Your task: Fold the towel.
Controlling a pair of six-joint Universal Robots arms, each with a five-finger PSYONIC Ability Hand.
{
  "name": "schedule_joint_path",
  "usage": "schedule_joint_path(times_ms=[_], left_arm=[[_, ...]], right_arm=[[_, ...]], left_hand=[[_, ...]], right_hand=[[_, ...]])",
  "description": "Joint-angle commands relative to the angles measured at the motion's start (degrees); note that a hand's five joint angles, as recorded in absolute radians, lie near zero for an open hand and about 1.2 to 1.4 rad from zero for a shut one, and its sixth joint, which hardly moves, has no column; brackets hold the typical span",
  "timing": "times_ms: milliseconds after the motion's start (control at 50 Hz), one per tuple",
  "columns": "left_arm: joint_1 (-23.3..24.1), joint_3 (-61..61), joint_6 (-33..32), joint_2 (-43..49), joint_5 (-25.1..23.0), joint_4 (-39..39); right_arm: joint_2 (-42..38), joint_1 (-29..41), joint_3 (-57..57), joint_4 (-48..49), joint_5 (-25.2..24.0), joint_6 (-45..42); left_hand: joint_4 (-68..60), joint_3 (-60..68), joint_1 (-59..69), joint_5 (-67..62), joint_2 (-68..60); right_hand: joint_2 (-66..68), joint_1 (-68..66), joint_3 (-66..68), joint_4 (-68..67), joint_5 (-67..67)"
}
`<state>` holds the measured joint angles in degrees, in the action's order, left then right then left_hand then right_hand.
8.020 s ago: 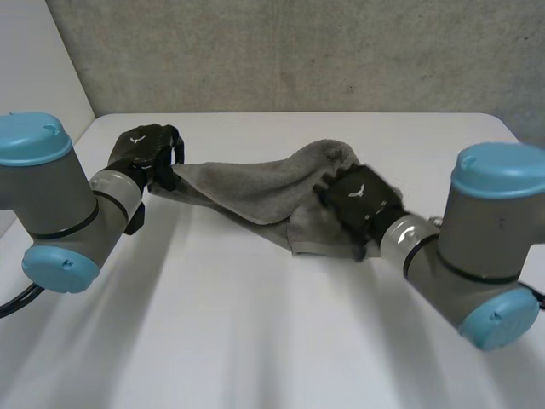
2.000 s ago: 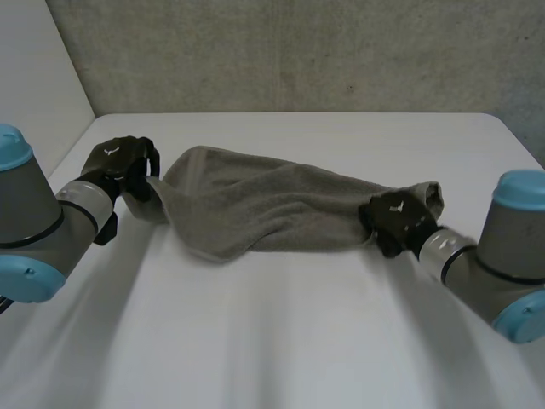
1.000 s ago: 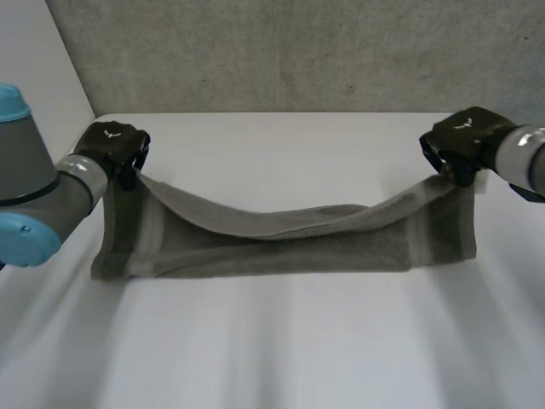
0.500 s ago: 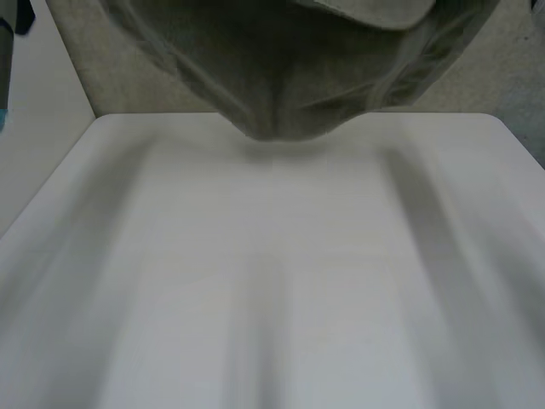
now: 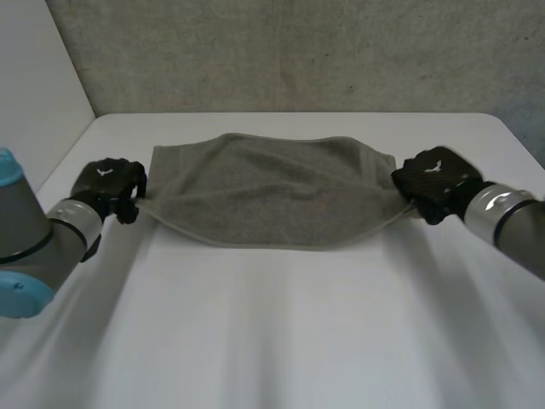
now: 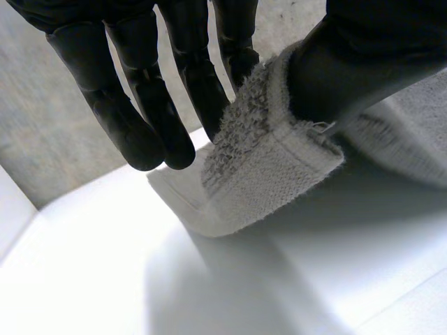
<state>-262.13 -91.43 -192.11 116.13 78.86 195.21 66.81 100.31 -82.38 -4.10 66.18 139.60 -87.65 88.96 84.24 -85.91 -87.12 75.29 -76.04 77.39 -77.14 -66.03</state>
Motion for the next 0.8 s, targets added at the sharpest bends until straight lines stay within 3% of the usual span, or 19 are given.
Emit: schedule_joint_path(times_ms=[20,180,360,420,620,800], left_arm=[[-2.07,-3.14,-2.04,-10.84,-0.81,-1.24],[-4.88,-6.65,-0.37,-27.87,-5.11,-2.64],[-5.5,-8.58,2.36,-30.44,-7.4,-4.05],[-5.41,-9.55,2.18,-27.62,-7.4,-3.7],[-4.27,-1.84,-2.03,-4.89,-6.52,-4.14],[-1.55,7.57,-2.74,4.88,-3.98,-4.83]], right_arm=[[12.97,-4.67,-0.59,-4.42,-0.96,8.21],[24.85,-9.77,0.81,-11.18,-5.79,11.04],[26.72,-13.91,1.53,-16.03,-10.89,10.87],[22.61,-14.17,1.0,-15.42,-10.81,10.25],[5.88,-12.86,5.04,-15.68,-8.35,6.56],[-7.29,-8.38,12.24,-12.79,-0.8,6.65]], left_hand=[[7.65,-8.96,-4.24,15.91,7.12],[7.65,-8.96,-4.24,15.91,7.12],[7.65,-8.96,-4.24,15.91,7.12],[7.65,-8.96,-4.24,15.91,7.12],[7.65,-8.96,-4.24,15.91,7.12],[7.65,-8.96,-4.24,15.91,7.12]], right_hand=[[4.71,-3.96,2.61,-2.86,-3.97],[4.71,-3.96,2.61,-2.86,-3.97],[4.71,-3.96,2.61,-2.86,-3.97],[4.71,-3.96,2.61,-2.86,-3.97],[4.71,-3.96,2.61,-2.86,-3.97],[4.71,-3.96,2.61,-2.86,-3.97]])
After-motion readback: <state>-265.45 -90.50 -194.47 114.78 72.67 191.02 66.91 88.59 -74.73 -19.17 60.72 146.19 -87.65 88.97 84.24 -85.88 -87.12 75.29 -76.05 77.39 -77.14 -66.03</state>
